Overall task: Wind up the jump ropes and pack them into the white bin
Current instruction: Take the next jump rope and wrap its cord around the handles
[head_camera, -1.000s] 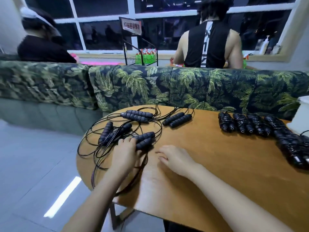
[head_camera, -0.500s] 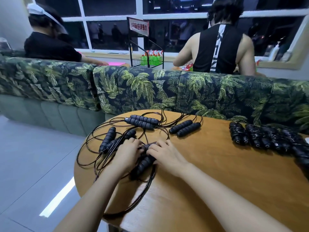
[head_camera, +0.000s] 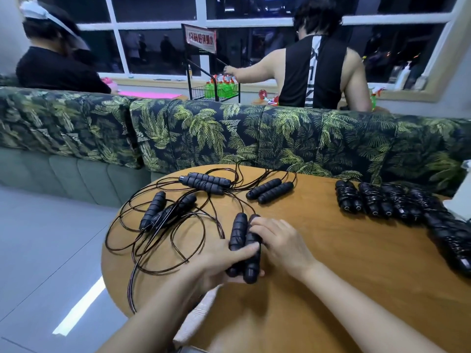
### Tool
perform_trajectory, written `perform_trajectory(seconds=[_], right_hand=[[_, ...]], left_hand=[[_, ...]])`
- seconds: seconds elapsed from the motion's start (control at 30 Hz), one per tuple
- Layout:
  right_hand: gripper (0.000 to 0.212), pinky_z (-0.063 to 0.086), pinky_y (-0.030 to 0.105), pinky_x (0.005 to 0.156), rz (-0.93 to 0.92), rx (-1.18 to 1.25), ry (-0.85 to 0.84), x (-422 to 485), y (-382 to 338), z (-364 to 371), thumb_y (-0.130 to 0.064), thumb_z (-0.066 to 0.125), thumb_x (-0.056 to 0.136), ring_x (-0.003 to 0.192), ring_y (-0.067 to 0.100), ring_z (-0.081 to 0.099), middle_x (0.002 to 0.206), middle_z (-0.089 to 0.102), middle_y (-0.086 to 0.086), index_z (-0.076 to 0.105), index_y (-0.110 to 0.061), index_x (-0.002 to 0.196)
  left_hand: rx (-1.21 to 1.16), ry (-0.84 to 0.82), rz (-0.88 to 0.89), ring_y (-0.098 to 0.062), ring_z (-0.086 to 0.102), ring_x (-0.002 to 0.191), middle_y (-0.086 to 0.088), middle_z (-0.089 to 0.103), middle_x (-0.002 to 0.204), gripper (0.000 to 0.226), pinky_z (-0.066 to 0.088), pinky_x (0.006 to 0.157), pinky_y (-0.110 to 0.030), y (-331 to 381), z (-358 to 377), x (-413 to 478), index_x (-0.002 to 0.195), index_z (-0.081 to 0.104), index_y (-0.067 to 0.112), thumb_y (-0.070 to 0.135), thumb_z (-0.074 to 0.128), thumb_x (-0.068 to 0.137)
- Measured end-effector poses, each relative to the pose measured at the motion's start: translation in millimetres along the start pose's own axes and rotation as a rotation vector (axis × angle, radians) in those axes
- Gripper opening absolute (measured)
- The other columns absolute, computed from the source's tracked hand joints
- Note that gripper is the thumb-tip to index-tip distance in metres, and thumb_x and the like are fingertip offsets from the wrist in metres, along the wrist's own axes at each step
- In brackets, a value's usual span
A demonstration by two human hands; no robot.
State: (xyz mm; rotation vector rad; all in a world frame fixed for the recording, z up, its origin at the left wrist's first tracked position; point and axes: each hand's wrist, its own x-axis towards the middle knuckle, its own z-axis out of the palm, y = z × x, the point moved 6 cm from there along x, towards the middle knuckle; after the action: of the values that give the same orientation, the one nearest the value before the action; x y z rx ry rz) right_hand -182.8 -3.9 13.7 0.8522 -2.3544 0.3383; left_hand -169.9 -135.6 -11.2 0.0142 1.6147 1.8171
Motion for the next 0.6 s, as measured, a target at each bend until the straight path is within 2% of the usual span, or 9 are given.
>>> perform_trajectory(seconds=[0.07, 0.17, 0.23, 0.27, 0.37, 0.43, 0.5, 0.57, 0.6], right_hand=[[0.029, 0.05, 0.031, 0.08, 0.047, 0.046, 0.018, -8, 0, -2, -0.011, 0.056, 0.084, 0.103, 0.016, 0.061, 0.126, 0.06, -0.003, 0.056, -0.02, 0.112], [0.035, 0.05, 0.029, 0.088, 0.599, 0.368, 0.023, -22, 27, -6, -0.003, 0.046, 0.094, 0.103, 0.013, 0.058, 0.129, 0.056, -0.003, 0.054, -0.022, 0.122], [0.028, 0.052, 0.029, 0.076, 1.042, 0.684, -0.161, -36, 38, -2, -0.028, 0.043, 0.102, 0.089, 0.017, 0.061, 0.118, 0.06, 0.003, 0.048, -0.02, 0.128], [0.039, 0.05, 0.029, 0.072, 1.146, 0.729, -0.293, -40, 38, -2, -0.043, 0.045, 0.099, 0.085, 0.018, 0.06, 0.114, 0.06, 0.004, 0.046, -0.018, 0.128], [0.064, 0.041, 0.028, 0.065, 0.996, 0.451, -0.616, -41, 34, -13, -0.057, 0.069, 0.078, 0.089, 0.018, 0.055, 0.107, 0.055, 0.002, 0.045, -0.013, 0.117], [0.065, 0.04, 0.029, 0.062, 0.895, 0.24, -0.68, -48, 41, -25, -0.045, 0.077, 0.072, 0.086, 0.02, 0.053, 0.104, 0.055, 0.003, 0.041, -0.013, 0.116], [0.073, 0.044, 0.031, 0.07, 0.833, 0.117, -0.679, -62, 57, -42, -0.037, 0.074, 0.071, 0.091, 0.024, 0.055, 0.11, 0.056, 0.004, 0.034, -0.016, 0.128], [0.08, 0.045, 0.033, 0.073, 0.823, 0.093, -0.714, -84, 71, -60, -0.033, 0.074, 0.072, 0.092, 0.025, 0.055, 0.11, 0.054, 0.005, 0.028, -0.018, 0.136], [0.08, 0.044, 0.033, 0.073, 0.806, 0.076, -0.751, -98, 77, -66, -0.032, 0.074, 0.072, 0.092, 0.023, 0.054, 0.109, 0.052, 0.003, 0.027, -0.02, 0.136]], left_hand=[[-0.037, 0.08, 0.043, -0.036, 0.07, 0.084, -0.015, 0.069, 0.089, 0.04, 0.059, 0.072, -0.041, -6, 7, -4, 0.111, 0.056, 0.002, 0.014, 0.076, 0.079], [-0.082, 0.18, 0.097, -0.031, 0.071, 0.074, -0.012, 0.07, 0.081, 0.031, 0.057, 0.06, -0.033, -18, 25, -7, 0.103, 0.059, 0.004, 0.012, 0.077, 0.079], [-0.064, 0.241, 0.14, -0.022, 0.07, 0.068, -0.009, 0.071, 0.078, 0.023, 0.054, 0.053, -0.028, -28, 46, -4, 0.1, 0.063, 0.007, 0.01, 0.075, 0.08], [-0.013, 0.267, 0.174, -0.019, 0.068, 0.069, -0.009, 0.071, 0.082, 0.023, 0.052, 0.05, -0.026, -32, 59, -1, 0.101, 0.064, 0.01, 0.008, 0.074, 0.081], [0.045, 0.25, 0.235, -0.014, 0.064, 0.075, -0.007, 0.067, 0.09, 0.032, 0.05, 0.049, -0.02, -47, 105, 14, 0.109, 0.058, 0.01, 0.005, 0.072, 0.081], [0.131, 0.106, 0.185, -0.014, 0.065, 0.071, -0.006, 0.066, 0.086, 0.028, 0.053, 0.052, -0.022, -53, 128, 24, 0.108, 0.058, 0.006, 0.015, 0.071, 0.085], [0.326, -0.024, 0.136, -0.011, 0.064, 0.056, -0.007, 0.063, 0.075, 0.025, 0.053, 0.05, -0.023, -50, 126, 32, 0.095, 0.058, 0.003, 0.026, 0.064, 0.091], [0.637, 0.197, 0.304, -0.011, 0.064, 0.055, -0.008, 0.062, 0.073, 0.023, 0.055, 0.055, -0.027, -22, 95, 46, 0.088, 0.059, 0.004, 0.026, 0.061, 0.093], [0.831, 0.364, 0.426, -0.016, 0.066, 0.07, -0.01, 0.065, 0.085, 0.018, 0.056, 0.067, -0.033, -4, 79, 52, 0.096, 0.062, 0.006, 0.024, 0.061, 0.093]])
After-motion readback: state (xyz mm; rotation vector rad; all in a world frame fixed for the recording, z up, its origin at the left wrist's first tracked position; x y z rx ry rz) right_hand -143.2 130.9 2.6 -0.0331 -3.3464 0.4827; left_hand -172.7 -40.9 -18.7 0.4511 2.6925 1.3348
